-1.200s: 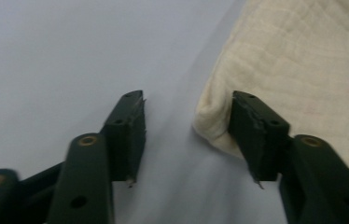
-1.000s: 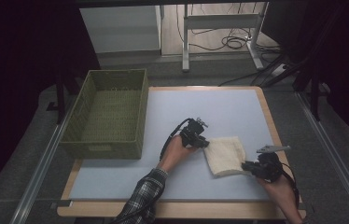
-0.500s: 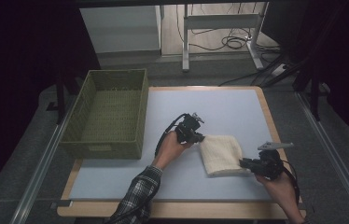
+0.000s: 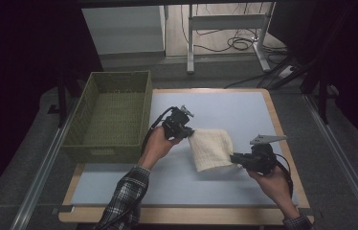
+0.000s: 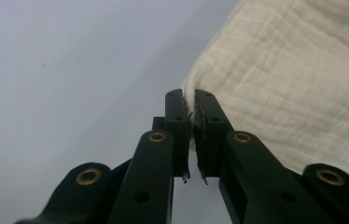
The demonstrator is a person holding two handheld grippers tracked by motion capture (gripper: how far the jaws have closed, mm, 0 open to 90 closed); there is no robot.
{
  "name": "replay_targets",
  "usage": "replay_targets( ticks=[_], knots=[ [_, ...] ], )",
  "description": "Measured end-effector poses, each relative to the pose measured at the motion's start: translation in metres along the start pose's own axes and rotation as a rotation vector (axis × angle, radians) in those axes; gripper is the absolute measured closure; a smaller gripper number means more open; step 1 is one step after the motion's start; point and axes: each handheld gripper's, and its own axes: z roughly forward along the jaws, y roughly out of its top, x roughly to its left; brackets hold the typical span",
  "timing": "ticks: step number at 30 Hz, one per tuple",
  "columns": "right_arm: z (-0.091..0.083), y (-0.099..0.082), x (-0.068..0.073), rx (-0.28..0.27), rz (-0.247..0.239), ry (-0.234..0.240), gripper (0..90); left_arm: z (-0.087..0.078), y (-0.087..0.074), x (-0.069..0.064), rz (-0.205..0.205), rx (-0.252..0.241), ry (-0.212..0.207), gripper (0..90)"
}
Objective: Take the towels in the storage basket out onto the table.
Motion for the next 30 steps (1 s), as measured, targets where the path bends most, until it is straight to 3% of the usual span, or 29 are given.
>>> replay_targets(
  ticks=[15, 30],
  knots=[
    [0.019, 0.041, 0.02, -0.018, -0.059, 0.026, 82.0, -0.047, -0.009, 0.02, -0.02, -0.015, 0.075, 85.0],
    [0.036, 0.072, 0.035, -0.016, -0.086, 0.066, 82.0, -0.073, -0.021, 0.041, -0.052, -0.01, 0.105, 84.8]
  ],
)
